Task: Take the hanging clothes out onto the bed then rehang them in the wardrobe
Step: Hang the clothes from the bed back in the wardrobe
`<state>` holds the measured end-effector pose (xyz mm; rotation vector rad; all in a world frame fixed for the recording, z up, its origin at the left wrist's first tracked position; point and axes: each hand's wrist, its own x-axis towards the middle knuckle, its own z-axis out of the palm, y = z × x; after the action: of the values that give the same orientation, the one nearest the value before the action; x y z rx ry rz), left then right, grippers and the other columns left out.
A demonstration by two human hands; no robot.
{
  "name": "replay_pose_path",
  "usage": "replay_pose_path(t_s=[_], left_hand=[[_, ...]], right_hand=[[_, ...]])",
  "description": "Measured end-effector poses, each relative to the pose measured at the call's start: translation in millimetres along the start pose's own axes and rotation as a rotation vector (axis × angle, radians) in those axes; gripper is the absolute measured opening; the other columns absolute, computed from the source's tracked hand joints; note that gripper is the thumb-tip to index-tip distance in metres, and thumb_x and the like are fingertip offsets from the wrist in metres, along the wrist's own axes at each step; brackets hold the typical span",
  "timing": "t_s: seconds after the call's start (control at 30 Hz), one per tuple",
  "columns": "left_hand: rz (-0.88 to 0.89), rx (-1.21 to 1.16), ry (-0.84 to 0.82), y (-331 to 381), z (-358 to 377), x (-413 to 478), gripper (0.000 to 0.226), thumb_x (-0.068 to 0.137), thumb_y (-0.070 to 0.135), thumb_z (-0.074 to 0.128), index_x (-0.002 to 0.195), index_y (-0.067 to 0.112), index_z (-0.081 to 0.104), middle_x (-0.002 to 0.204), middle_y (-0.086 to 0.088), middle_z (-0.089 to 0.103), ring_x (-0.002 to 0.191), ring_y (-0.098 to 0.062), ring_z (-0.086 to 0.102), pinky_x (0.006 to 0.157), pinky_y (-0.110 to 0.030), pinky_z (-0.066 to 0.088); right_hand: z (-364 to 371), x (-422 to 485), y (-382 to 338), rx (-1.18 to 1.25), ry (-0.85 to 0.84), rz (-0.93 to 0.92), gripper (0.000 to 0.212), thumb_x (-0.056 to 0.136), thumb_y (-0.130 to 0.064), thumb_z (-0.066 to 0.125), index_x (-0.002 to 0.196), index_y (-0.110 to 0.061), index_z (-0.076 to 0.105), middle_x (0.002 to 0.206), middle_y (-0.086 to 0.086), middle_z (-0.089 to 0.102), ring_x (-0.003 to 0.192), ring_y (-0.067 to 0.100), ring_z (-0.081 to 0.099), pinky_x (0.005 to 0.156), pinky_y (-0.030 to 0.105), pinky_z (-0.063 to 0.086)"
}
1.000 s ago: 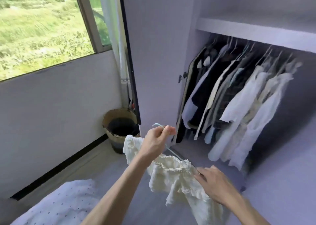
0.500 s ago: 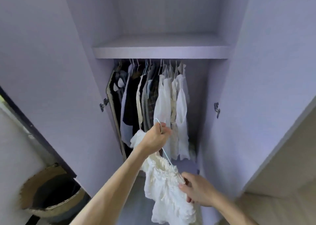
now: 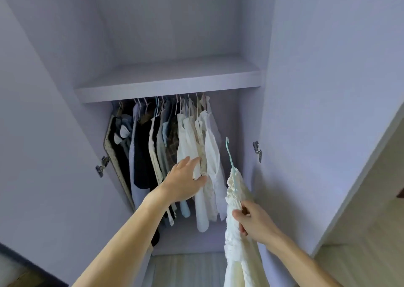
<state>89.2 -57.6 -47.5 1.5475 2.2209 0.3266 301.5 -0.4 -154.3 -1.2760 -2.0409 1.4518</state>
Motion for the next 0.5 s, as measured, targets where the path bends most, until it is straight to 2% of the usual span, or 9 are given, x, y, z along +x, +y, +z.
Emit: replay_pose_path(t_s=[0.1, 0.2, 0.33, 0.5], left_hand=[[-0.033, 0.094, 0.073, -17.0, -13.1, 29.8, 0.072, 0.102, 0.052, 0.04, 0.16, 0.032, 0.002, 0.167, 0.001, -0.009, 0.153, -0.02, -0.012, 0.124, -0.048, 0.0], [-0.04, 0.191, 0.176, -28.2, -33.6, 64.0, 0.072, 0.102, 0.051, 0.038, 0.159, 0.032, -0.002, 0.166, -0.001, -0.016, 0.152, -0.023, -0.017, 0.123, -0.053, -0.003], [-0.025, 0.4, 0.347, -37.4, -71.7, 113.0, 0.074, 0.101, 0.053, 0.038, 0.159, 0.033, -0.004, 0.165, -0.003, -0.02, 0.152, -0.029, -0.015, 0.121, -0.059, 0.0], [-0.014, 0.519, 0.525, -45.6, -126.1, 180.3, 0.078, 0.1, 0.056, 0.036, 0.157, 0.036, -0.013, 0.165, -0.002, -0.021, 0.152, -0.032, -0.013, 0.121, -0.061, 0.001]], right_hand=[[-11.1, 42.3, -9.2, -0.036, 0.06, -0.011, 0.027, 0.097, -0.018, 0.052, 0.076, -0.014, 0.034, 0.063, 0.006, 0.05, 0.045, 0.011, 0.048, 0.05, 0.024, 0.038], [-22.7, 95.7, -14.4, -0.122, 0.107, -0.001, 0.029, 0.097, -0.023, 0.052, 0.075, -0.015, 0.035, 0.059, 0.003, 0.054, 0.047, 0.013, 0.05, 0.058, 0.03, 0.042], [-39.8, 171.8, -26.0, -0.196, 0.164, -0.001, 0.028, 0.094, -0.027, 0.051, 0.074, -0.015, 0.036, 0.066, 0.005, 0.054, 0.065, 0.028, 0.058, 0.068, 0.04, 0.049], [-68.3, 258.4, -57.7, -0.283, 0.218, -0.075, 0.02, 0.099, -0.028, 0.048, 0.088, -0.011, 0.049, 0.082, 0.003, 0.058, 0.076, 0.023, 0.054, 0.067, 0.033, 0.038]])
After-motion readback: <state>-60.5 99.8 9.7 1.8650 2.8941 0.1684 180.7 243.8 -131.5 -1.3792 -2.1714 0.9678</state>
